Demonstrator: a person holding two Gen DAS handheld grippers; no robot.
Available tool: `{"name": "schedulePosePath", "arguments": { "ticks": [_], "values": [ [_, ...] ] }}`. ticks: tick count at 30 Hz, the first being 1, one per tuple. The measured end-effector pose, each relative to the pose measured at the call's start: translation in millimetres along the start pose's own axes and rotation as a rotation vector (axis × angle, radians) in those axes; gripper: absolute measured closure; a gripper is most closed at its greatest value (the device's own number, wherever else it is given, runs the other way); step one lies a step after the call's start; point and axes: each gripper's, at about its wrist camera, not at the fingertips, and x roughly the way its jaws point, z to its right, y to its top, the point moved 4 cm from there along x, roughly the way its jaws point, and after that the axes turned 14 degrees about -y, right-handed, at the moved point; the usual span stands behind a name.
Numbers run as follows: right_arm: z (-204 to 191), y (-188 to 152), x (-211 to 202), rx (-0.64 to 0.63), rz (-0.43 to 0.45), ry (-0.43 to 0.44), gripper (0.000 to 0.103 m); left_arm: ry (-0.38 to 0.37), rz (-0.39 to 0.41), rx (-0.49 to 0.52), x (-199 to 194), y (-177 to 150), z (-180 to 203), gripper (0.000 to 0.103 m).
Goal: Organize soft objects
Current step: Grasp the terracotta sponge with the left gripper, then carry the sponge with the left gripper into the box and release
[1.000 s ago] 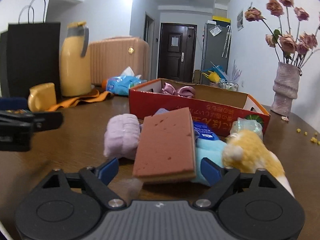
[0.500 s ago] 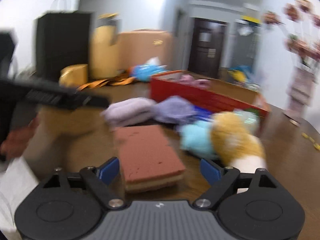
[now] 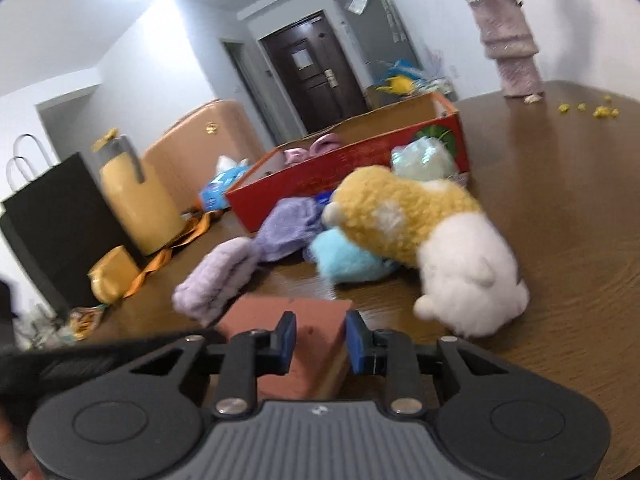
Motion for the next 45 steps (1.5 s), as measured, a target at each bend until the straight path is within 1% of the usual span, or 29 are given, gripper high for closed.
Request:
{"name": "schedulePosePath", "arguments": {
  "ticks": [2,3,5,8,13,17,20,23,25,28,30,32,34,35,37,39,41,42,45],
  "values": [
    [-2,2,6,-0.005,0.0,0.004,0.076,0.013,0.0,0.013,-2,-3,4,0.076],
    [-2,2,7,-0.004,-0.001,0.005,0.075,0.009,0.007,-0.007,-2,-2,1,0.076],
    [-4,3,5,-0.017,0.0,0.005,0.075,0.028,0.016,-0.041,-2,1,-7,0.076],
    [-6,1,-4,-0.05,0.009,-0.001,0.075,0.048,0.018,-0.067,0,3,-14,0.074],
    [-4,-3,-5,-0.033,-0.013,-0.008,0.075,0.019,0.005,-0.071,6,4,-13,0.073],
    [-2,-5,0,-0.004,-0.024,0.006,0.074,0.005,0.001,-0.079,10,1,-14,0.072],
    [3,-5,5,0.031,-0.039,0.024,0.073,-0.009,0.003,-0.104,11,2,-19,0.071],
    [4,-5,7,0.037,-0.045,0.038,0.075,-0.028,0.007,-0.119,10,1,-20,0.076],
    [2,-5,6,0.024,-0.041,0.035,0.076,-0.024,0.008,-0.112,9,0,-18,0.077],
    [-4,-4,-1,-0.025,-0.013,0.028,0.078,-0.025,0.017,-0.109,5,1,-15,0.078],
    [-7,3,-9,-0.03,0.017,0.041,0.078,-0.041,0.059,-0.101,-4,9,-12,0.078],
    [-13,19,-18,-0.042,0.07,0.059,0.078,-0.048,0.117,-0.064,-13,26,-6,0.078],
    [-20,42,-22,-0.067,0.123,0.069,0.078,-0.042,0.159,-0.012,-15,52,-2,0.078],
    [-23,59,-19,-0.084,0.144,0.072,0.078,-0.036,0.174,0.014,-13,66,-2,0.078],
    [-28,93,-8,-0.09,0.155,0.08,0.078,-0.028,0.194,0.034,-4,101,-8,0.078],
    [-33,133,15,-0.118,0.165,0.084,0.078,-0.024,0.189,0.039,11,139,-19,0.078],
    [-34,170,45,-0.118,0.146,0.081,0.078,-0.009,0.172,0.033,34,180,-34,0.078],
    [-31,191,65,-0.104,0.129,0.077,0.078,-0.009,0.151,0.015,53,204,-46,0.078],
    [-17,245,128,-0.06,0.052,0.046,0.078,0.01,0.099,-0.043,107,254,-75,0.078]
  ]
}}
